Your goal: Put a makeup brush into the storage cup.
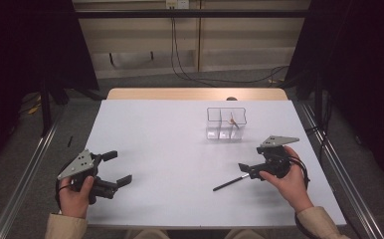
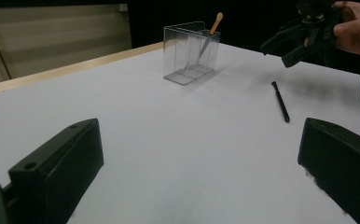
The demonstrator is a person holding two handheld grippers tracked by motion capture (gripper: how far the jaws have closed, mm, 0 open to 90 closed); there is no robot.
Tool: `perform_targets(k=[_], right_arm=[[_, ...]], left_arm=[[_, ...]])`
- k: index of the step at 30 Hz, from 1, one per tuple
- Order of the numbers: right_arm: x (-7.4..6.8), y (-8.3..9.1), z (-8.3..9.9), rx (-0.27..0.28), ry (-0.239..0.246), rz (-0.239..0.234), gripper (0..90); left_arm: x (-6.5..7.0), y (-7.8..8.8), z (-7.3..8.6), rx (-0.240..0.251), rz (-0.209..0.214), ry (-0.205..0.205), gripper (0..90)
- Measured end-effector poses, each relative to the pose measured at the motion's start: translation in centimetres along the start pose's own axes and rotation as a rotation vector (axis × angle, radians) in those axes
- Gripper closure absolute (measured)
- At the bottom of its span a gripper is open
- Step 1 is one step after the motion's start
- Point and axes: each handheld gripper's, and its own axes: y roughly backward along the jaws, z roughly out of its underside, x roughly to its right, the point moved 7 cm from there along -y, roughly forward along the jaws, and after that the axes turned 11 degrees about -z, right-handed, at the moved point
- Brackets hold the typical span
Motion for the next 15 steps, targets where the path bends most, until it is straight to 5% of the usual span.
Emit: perform_targets(k=[15], right_arm=[[0.0,-0.6,1.2,-0.209,-0.126,0.014,7.9]], left_arm=[[0.2,-0.3,0.2,-0.007,0.01,0.005,0.0]])
